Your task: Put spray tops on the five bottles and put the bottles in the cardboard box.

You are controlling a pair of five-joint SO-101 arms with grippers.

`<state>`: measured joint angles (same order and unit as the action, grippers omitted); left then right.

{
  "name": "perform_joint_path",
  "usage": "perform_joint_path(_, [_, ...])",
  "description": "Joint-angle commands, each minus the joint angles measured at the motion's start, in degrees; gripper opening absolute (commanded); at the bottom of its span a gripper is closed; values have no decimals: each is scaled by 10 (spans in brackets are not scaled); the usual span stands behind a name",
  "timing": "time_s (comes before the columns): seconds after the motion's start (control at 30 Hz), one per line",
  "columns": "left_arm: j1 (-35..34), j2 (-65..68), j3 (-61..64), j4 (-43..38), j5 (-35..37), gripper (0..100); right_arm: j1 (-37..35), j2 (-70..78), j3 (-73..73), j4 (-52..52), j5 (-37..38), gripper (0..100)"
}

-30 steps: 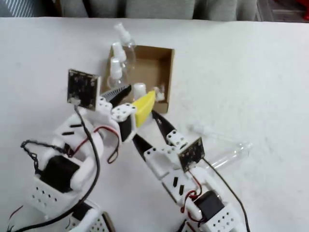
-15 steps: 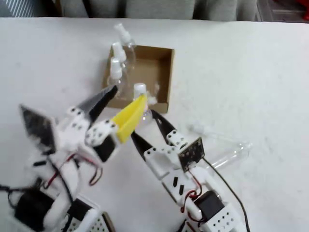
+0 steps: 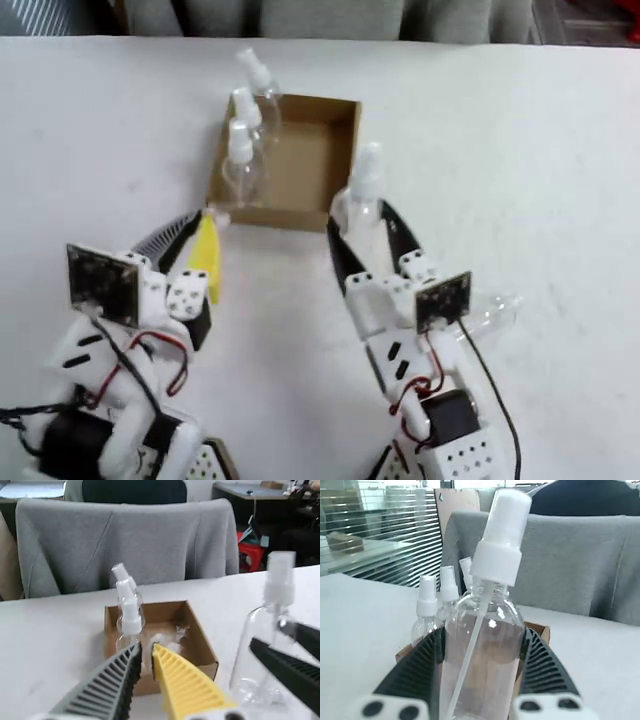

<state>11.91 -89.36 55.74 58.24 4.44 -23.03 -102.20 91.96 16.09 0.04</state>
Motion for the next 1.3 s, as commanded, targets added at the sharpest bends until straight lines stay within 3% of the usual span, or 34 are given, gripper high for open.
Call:
perform_joint_path(0.0, [-50,-65,118,-81,-4,35,25,9,-69,-3,4,15])
perform_joint_path(0.17, [-62,-147,271,-159,-1,23,36,122,-156,-32,4,15])
perform_joint_path(0.5, [-65,-156,412,-178,-6,23,36,444,-258,-308,4,16])
perform_joint_path(0.63, [-91,-153,412,-172,-6,23,36,575,-316,-372,10,16])
perform_joint_path(0.83, [-138,-153,412,-173,-6,23,36,765,-392,-491,84,16])
perform_joint_path(1.0, [-139,-153,412,-173,-6,23,36,910,-437,-601,84,16])
perform_joint_path(1.27, [-139,-153,412,-174,-6,23,37,1098,-538,-669,84,16])
